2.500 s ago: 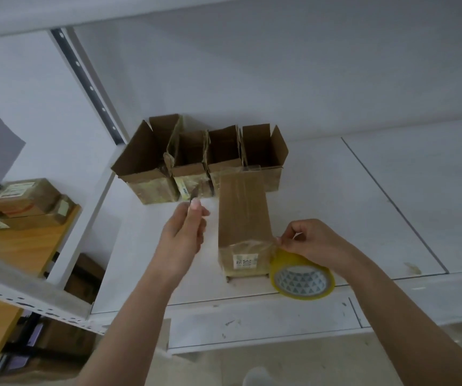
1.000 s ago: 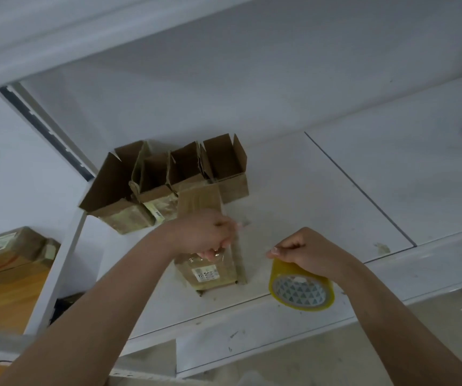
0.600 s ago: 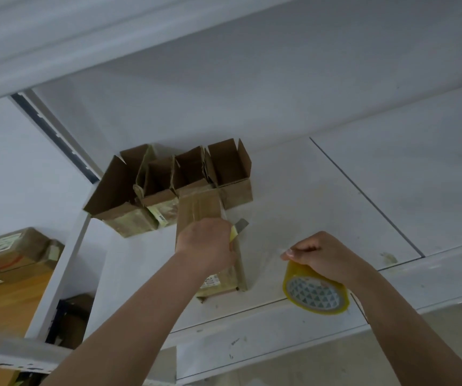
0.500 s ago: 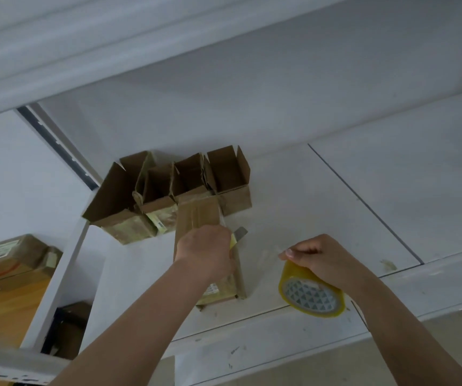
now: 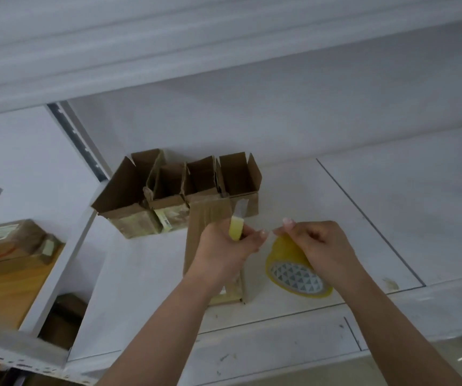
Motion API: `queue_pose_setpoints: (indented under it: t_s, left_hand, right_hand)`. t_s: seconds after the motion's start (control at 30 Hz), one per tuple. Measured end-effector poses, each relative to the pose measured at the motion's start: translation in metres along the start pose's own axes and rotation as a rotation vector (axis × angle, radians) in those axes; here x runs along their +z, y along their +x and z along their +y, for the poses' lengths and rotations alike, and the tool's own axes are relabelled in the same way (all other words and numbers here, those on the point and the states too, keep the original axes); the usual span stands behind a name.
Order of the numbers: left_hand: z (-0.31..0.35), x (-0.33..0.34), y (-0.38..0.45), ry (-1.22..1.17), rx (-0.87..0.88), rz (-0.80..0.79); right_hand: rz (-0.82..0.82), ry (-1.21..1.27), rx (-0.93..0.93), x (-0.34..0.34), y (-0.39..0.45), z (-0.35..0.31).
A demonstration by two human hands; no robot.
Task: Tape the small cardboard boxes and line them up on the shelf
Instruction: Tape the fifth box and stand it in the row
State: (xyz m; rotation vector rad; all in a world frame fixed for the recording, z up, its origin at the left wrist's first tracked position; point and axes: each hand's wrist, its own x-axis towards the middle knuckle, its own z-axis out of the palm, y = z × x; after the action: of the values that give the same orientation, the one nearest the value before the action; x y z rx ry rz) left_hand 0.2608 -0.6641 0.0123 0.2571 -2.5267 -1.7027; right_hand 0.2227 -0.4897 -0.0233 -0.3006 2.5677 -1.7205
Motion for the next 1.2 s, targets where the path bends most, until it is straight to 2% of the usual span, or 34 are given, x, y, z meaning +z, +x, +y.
queue_pose_setpoints:
  t_s: [0.13, 0.37, 0.47, 0.6, 0.7, 0.8, 0.93, 1.03, 1.13, 1.2]
  left_hand:
    - [-0.004, 0.011, -0.014, -0.038, 0.021, 0.036]
    - [-0.014, -0.003, -0.017, 0.065, -0.003, 0.080]
    - [-0.019, -0.022, -0.019, 0.057, -0.001, 0.118]
    - [-0.033, -0.064, -0.017, -0.068, -0.005, 0.338]
    - [-0.065, -0.093, -0.011, 0.106, -0.114, 0.447]
    - [-0.112, -0.104, -0.009, 0.437, -0.292, 0.357]
    - [-0.167, -0.103, -0.016, 0.698, -0.433, 0.213]
    - [-0.187, -0.098, -0.021, 0.737, -0.453, 0.175]
    - [-0.194, -0.097, -0.024, 0.758, -0.447, 0.206]
    - [-0.190, -0.101, -0.023, 0.793, -0.411, 0.246]
  right_hand:
    - [0.334, -0.213, -0.095, 0.018, 0.006, -0.001]
    - [0.449, -0.384, -0.212, 0.031, 0.007, 0.007]
    - [0.523, -0.493, -0.357, 0.036, 0.007, 0.008]
    - [0.536, -0.568, -0.339, 0.034, 0.011, 0.021]
    - [0.572, -0.673, -0.343, 0.030, 0.012, 0.042]
    - [0.492, -0.716, -0.254, 0.033, 0.009, 0.070]
    - [0.476, -0.797, -0.176, 0.043, -0.003, 0.099]
    - [0.421, -0.844, -0.072, 0.047, -0.006, 0.106]
    - [0.323, -0.879, 0.046, 0.049, -0.006, 0.103]
    - [0.338, -0.862, 0.090, 0.049, -0.005, 0.092]
